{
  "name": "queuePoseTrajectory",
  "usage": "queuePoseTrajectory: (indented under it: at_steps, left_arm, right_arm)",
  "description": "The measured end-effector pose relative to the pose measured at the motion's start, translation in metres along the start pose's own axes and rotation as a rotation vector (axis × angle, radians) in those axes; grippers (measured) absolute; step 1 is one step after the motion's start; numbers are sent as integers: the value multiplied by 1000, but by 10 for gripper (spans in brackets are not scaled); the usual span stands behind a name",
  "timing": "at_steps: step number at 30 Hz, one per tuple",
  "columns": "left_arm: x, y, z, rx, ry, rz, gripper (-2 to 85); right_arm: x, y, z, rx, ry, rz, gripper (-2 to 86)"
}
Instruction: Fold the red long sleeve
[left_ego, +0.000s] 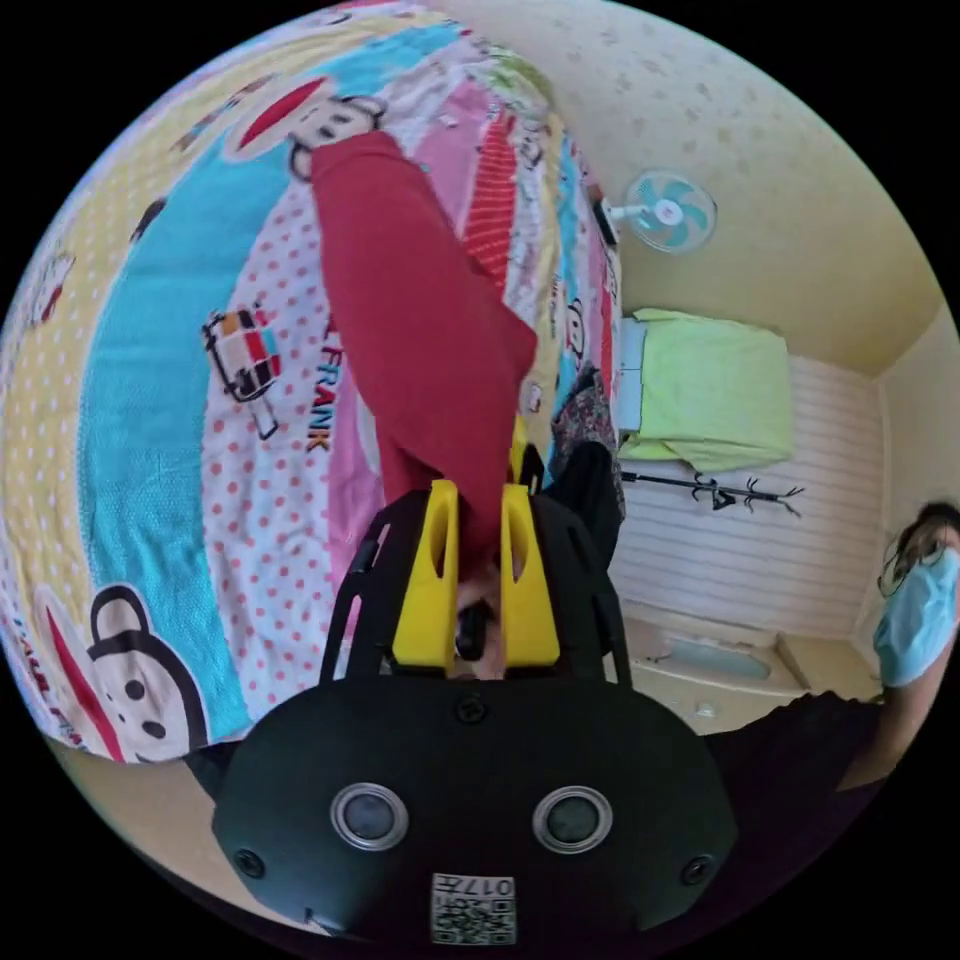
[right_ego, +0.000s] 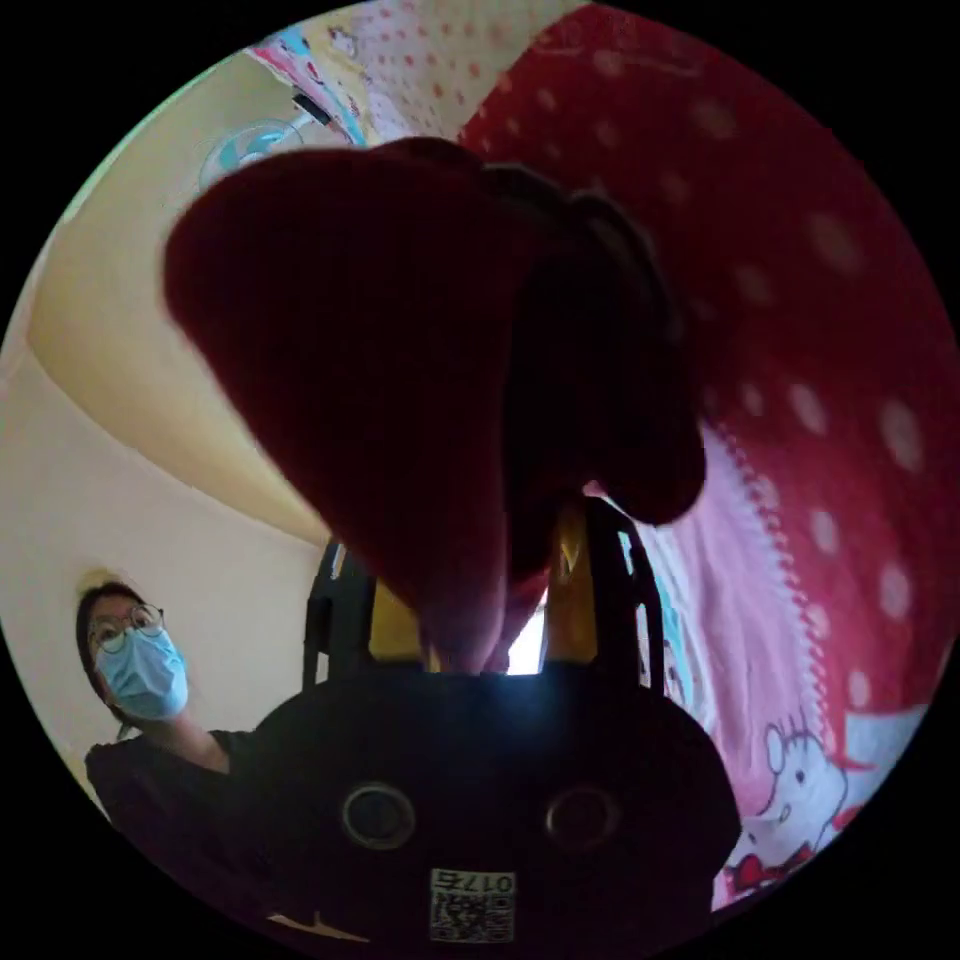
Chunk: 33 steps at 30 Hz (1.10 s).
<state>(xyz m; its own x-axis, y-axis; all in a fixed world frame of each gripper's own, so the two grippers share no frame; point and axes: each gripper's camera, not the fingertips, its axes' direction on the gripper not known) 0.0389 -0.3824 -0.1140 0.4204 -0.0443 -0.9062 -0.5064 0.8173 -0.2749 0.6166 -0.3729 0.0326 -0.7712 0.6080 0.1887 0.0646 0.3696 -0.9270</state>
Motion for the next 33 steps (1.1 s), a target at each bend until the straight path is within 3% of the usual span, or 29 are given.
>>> queuePoseTrajectory:
  at_steps: [3, 8, 10, 14, 17, 19, 21, 22, 27, 29, 31, 33]
  left_arm:
    - [80, -17, -20, 40, -22, 110, 66]
    - [221, -15, -9, -34, 77, 375, 74]
    - [265, -10, 10, -87, 111, 445, 78]
    - [346, -1, 75, -226, 110, 651, 77]
    - [364, 5, 130, -363, -28, 742, 55]
    - [344, 1, 142, -367, -92, 646, 28]
    - [298, -9, 141, -370, -106, 543, -1]
    - [282, -12, 138, -371, -145, 508, -3]
    - [87, -14, 57, -381, -712, 132, -5]
    - [8, 5, 13, -467, -808, -76, -5]
    - [-69, 39, -32, -551, -811, -344, -5]
    - [-151, 105, -88, -585, -700, -695, -5]
  right_arm:
    - [-92, -1, 5, -66, 30, -197, 111]
    - [-262, 23, -37, -147, 119, -530, 98]
    - [-335, 46, -75, -136, 240, -689, 99]
    - [-386, 69, -153, -28, 370, -835, 113]
    - [-360, 57, -247, 188, 488, -720, 126]
    - [-298, 46, -325, 369, 709, -415, 126]
    - [-242, 56, -362, 384, 900, -248, 105]
    - [-203, 69, -377, 342, 894, -183, 75]
    - [-43, 159, -387, 270, 850, 296, 15]
    - [-1, 185, -368, 245, 919, 445, 9]
    - [37, 193, -329, 191, 1024, 512, 6]
    - [64, 179, -295, 146, 1077, 538, 4]
